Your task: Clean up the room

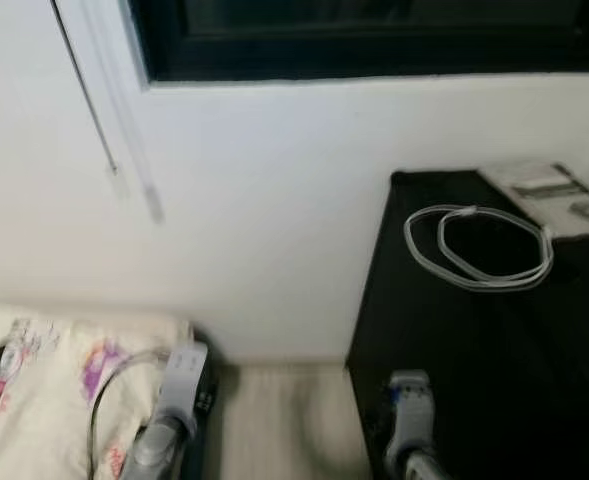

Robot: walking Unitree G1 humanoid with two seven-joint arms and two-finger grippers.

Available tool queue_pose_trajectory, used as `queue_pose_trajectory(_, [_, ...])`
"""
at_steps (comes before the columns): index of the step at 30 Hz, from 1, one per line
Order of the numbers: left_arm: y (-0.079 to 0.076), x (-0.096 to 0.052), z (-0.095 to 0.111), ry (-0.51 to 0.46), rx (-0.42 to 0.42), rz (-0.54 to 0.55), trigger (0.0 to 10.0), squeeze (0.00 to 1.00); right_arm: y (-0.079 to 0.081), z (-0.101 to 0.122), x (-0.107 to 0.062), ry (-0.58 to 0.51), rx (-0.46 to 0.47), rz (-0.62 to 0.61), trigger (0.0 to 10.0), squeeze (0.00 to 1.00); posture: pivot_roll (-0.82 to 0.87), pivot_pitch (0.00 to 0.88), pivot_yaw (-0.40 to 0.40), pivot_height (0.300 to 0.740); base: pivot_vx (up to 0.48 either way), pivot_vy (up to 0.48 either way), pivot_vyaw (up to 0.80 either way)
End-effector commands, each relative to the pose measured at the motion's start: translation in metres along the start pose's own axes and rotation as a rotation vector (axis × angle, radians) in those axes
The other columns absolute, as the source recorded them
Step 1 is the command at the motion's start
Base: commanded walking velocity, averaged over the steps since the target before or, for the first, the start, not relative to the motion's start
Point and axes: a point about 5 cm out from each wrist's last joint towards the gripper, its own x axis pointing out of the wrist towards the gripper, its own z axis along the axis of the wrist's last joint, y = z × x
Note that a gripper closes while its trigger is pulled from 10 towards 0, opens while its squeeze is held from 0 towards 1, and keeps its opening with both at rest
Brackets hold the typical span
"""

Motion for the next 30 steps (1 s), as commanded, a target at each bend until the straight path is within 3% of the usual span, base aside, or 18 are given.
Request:
queue_pose_trajectory(1, [-0.005,-0.002,-0.006,0.033,-0.004,-0.026,10.0,0.0,-0.009,-0.006,-0.004,0.03,-0.011,-0.029,10.0,0.0,0.03,0.08,0.02,0.734,0.0,0.0,0.0])
queue_pose_trajectory(11, [-0.009,-0.008,-0.016,0.064,0.016,-0.045,10.0,0.0,-0.013,-0.009,-0.006,0.055,-0.049,-0.035,10.0,0.0,0.03,0.075,0.013,0.734,0.0,0.0,0.0])
queue_pose_trajectory(14, [-0.002,-0.015,-0.029,0.118,0.053,-0.035,10.0,0.0,-0.011,-0.009,-0.006,0.053,-0.054,-0.028,10.0,0.0,0.03,0.074,0.015,0.734,0.0,0.0,0.0])
queue_pose_trajectory(22, [0.01,-0.015,-0.029,0.131,0.063,-0.003,10.0,0.0,-0.009,-0.009,-0.005,0.051,-0.057,-0.018,10.0,0.0,0.03,0.065,0.012,0.734,0.0,0.0,0.0])
queue_pose_trajectory(30, [0.009,-0.014,-0.027,0.126,0.078,-0.018,10.0,0.0,-0.008,-0.008,-0.004,0.046,-0.064,-0.01,10.0,0.0,0.03,0.069,0.013,0.734,0.0,0.0,0.0])
